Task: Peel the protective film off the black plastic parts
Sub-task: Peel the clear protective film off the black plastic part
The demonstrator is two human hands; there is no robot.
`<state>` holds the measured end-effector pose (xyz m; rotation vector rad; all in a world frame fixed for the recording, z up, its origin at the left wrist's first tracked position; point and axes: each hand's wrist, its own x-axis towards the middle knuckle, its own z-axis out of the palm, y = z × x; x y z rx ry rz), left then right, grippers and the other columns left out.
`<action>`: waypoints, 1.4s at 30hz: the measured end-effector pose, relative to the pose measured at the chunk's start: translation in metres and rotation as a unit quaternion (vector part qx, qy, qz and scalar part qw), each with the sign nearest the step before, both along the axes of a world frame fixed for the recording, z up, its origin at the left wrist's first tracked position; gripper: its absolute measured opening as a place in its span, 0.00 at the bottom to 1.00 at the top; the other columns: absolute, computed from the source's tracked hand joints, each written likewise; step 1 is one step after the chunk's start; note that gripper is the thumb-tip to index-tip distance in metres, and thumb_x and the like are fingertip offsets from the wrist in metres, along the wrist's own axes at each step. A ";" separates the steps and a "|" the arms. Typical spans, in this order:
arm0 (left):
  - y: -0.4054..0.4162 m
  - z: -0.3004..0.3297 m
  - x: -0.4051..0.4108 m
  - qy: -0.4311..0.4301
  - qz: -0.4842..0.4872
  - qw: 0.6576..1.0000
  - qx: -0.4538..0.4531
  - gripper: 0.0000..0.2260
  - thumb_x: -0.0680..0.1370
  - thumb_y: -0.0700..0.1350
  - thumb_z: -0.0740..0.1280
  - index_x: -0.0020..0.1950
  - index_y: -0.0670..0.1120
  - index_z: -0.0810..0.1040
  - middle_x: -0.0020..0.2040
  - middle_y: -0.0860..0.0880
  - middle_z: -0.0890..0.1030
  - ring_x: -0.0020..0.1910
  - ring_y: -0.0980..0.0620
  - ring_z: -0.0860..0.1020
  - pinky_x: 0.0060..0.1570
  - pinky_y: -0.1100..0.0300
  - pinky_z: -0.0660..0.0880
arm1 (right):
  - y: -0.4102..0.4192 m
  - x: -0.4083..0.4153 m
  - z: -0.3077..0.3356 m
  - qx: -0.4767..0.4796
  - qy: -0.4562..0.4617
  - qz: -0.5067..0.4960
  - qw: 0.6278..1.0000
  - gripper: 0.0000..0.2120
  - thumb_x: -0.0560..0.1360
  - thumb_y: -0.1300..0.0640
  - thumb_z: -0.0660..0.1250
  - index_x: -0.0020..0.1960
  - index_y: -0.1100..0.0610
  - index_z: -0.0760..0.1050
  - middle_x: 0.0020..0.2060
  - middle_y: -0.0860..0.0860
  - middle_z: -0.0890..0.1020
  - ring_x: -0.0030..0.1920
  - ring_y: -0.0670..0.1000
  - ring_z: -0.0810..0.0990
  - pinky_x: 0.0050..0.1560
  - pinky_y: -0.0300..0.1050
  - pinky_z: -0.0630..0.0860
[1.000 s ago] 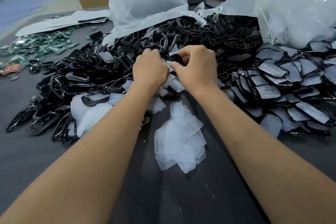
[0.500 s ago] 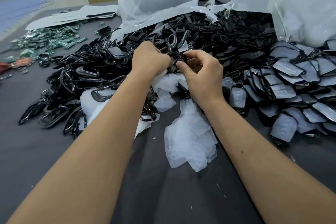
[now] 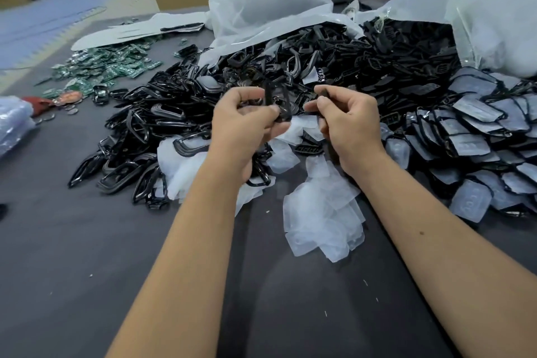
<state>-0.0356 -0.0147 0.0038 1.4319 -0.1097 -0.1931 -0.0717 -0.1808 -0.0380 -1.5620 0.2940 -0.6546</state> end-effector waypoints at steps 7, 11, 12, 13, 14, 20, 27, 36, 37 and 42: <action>0.008 -0.025 -0.014 -0.085 0.010 0.996 0.036 0.09 0.79 0.32 0.67 0.54 0.43 0.81 0.33 0.54 0.82 0.35 0.52 0.85 0.40 0.60 0.82 | 0.001 -0.016 0.006 0.181 -0.020 0.193 0.964 0.13 0.84 0.66 0.61 0.62 0.61 0.82 0.40 0.53 0.77 0.29 0.48 0.64 0.26 0.36 0.57; 0.004 -0.024 -0.009 -0.194 0.077 0.964 0.166 0.09 0.77 0.39 0.70 0.49 0.54 0.81 0.41 0.51 0.84 0.37 0.47 0.86 0.41 0.48 0.83 | 0.003 -0.016 0.008 0.222 0.009 0.207 0.953 0.17 0.84 0.70 0.56 0.65 0.65 0.80 0.41 0.53 0.75 0.33 0.45 0.70 0.31 0.35 0.64; 0.002 -0.023 -0.009 -0.210 0.085 0.957 0.182 0.09 0.78 0.40 0.69 0.50 0.54 0.81 0.41 0.52 0.83 0.36 0.48 0.86 0.42 0.46 0.83 | 0.005 -0.016 0.008 0.198 0.012 0.197 0.960 0.18 0.83 0.71 0.56 0.66 0.64 0.80 0.41 0.54 0.76 0.33 0.45 0.71 0.31 0.35 0.67; 0.001 -0.023 -0.009 -0.219 0.088 0.953 0.187 0.08 0.79 0.39 0.69 0.51 0.53 0.81 0.42 0.53 0.82 0.35 0.50 0.86 0.41 0.46 0.84 | 0.007 -0.015 0.006 0.162 0.011 0.182 0.970 0.19 0.83 0.72 0.57 0.67 0.62 0.79 0.42 0.54 0.77 0.34 0.45 0.72 0.31 0.34 0.69; 0.000 -0.023 -0.009 -0.221 0.086 0.954 0.185 0.08 0.80 0.38 0.68 0.53 0.52 0.80 0.42 0.53 0.81 0.33 0.52 0.86 0.38 0.49 0.84 | 0.008 -0.015 0.005 0.126 0.006 0.166 0.978 0.18 0.83 0.72 0.59 0.67 0.60 0.79 0.42 0.55 0.79 0.33 0.46 0.73 0.30 0.34 0.70; -0.001 -0.023 -0.004 -0.237 0.080 0.941 0.228 0.10 0.79 0.37 0.69 0.56 0.48 0.85 0.45 0.52 0.83 0.36 0.50 0.85 0.43 0.52 0.82 | 0.012 -0.016 0.001 0.041 -0.001 0.113 0.993 0.05 0.78 0.67 0.73 0.52 0.62 0.79 0.39 0.58 0.87 0.28 0.50 0.80 0.22 0.38 0.71; -0.002 -0.022 -0.004 -0.192 0.066 0.961 0.186 0.11 0.77 0.37 0.71 0.55 0.48 0.87 0.43 0.44 0.86 0.42 0.44 0.85 0.50 0.46 0.82 | 0.012 -0.016 0.003 0.061 -0.009 0.178 0.982 0.08 0.82 0.67 0.66 0.54 0.61 0.84 0.39 0.57 0.86 0.27 0.49 0.79 0.22 0.37 0.70; -0.003 -0.025 0.000 -0.147 0.050 0.980 0.125 0.15 0.79 0.32 0.64 0.57 0.44 0.87 0.42 0.46 0.87 0.33 0.54 0.83 0.35 0.65 0.77 | 0.010 -0.011 -0.001 0.089 -0.020 0.140 0.986 0.12 0.84 0.64 0.61 0.59 0.58 0.83 0.31 0.49 0.72 0.30 0.46 0.67 0.26 0.37 0.65; -0.003 -0.025 0.000 -0.143 0.047 0.981 0.119 0.15 0.79 0.31 0.63 0.57 0.43 0.87 0.43 0.46 0.87 0.34 0.53 0.84 0.37 0.64 0.78 | 0.010 -0.011 -0.002 0.044 -0.020 0.116 0.992 0.10 0.83 0.63 0.65 0.58 0.57 0.83 0.31 0.49 0.74 0.30 0.47 0.69 0.27 0.37 0.67; -0.004 -0.026 0.000 -0.167 0.042 0.977 0.126 0.15 0.79 0.30 0.64 0.57 0.42 0.87 0.46 0.37 0.86 0.39 0.45 0.86 0.42 0.62 0.82 | 0.013 -0.011 -0.005 -0.113 -0.043 0.023 0.992 0.03 0.73 0.59 0.78 0.44 0.54 0.85 0.34 0.50 0.85 0.29 0.47 0.80 0.30 0.38 0.74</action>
